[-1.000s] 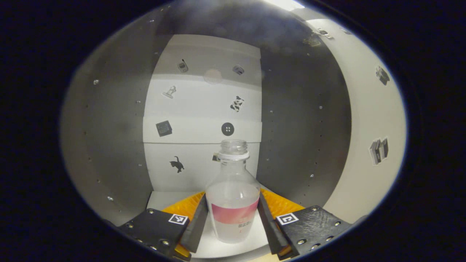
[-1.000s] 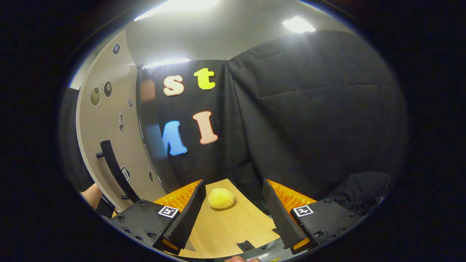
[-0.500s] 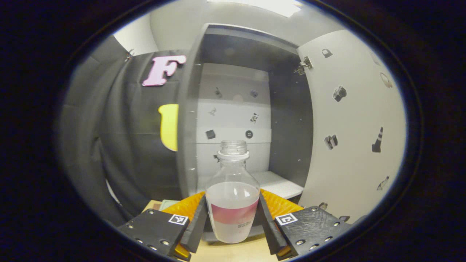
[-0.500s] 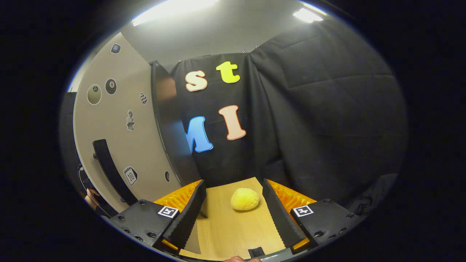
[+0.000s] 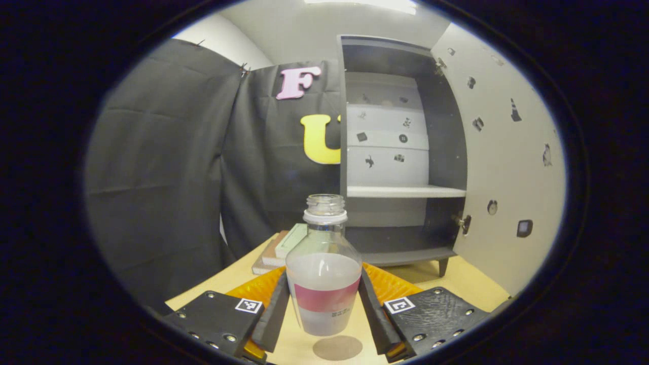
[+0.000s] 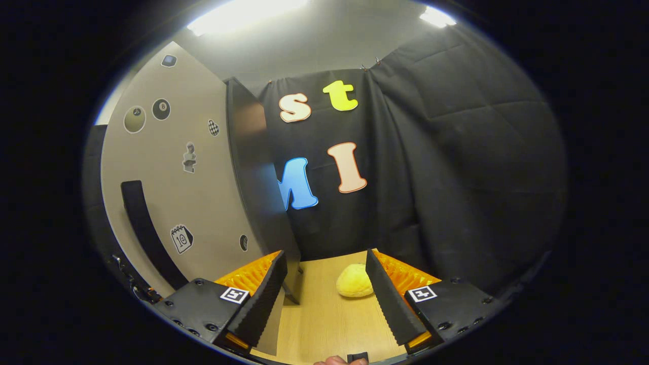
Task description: Open the cabinet door with the right hand, grasp the bottle in the cabinet with the left hand and place it on the coaster, then close the cabinet door with the right hand.
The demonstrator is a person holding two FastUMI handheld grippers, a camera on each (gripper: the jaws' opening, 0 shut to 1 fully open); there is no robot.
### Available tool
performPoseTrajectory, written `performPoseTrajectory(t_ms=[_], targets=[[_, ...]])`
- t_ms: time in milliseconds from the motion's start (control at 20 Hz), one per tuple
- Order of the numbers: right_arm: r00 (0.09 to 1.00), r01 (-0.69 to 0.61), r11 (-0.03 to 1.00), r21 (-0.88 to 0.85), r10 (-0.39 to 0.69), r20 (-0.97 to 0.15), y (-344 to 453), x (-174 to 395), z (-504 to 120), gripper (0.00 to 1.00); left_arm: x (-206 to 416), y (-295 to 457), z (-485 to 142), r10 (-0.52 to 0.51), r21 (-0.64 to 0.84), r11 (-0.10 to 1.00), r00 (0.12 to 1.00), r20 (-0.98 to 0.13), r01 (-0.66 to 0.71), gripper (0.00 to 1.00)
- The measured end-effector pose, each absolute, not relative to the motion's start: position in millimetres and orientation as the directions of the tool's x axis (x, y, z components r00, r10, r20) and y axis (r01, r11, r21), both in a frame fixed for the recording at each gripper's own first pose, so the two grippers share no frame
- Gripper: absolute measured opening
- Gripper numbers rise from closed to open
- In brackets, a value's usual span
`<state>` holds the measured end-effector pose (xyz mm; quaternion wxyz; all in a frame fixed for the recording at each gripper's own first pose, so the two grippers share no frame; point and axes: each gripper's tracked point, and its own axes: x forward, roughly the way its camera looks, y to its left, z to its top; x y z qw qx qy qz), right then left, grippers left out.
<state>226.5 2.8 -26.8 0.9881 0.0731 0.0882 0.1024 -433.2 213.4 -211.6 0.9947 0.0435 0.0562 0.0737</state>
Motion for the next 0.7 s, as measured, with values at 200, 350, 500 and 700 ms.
performPoseTrajectory(t_ms=[200, 350, 500, 700], targets=[[0.969, -0.175, 0.979, 0.102, 0.190, -0.158, 0, 224, -37, 0.98, -430, 213, -274, 0.179, 0.090, 0.981, 0.978, -0.109, -0.170, 0.72], [0.968, -0.167, 0.984, 0.068, 0.177, -0.180, -3, 217, -47, 0.98, -427, 212, -307, 0.182, 0.061, 0.983, 0.977, -0.113, -0.176, 0.72], [0.967, -0.143, 0.987, 0.076, 0.156, -0.202, -9, 211, -55, 0.98, -432, 212, -330, 0.185, 0.056, 0.982, 0.976, -0.119, -0.179, 0.71], [0.962, -0.123, 0.990, 0.068, 0.136, -0.237, -12, 204, -71, 0.98, -441, 207, -351, 0.160, 0.070, 0.986, 0.978, -0.136, -0.151, 0.71]])
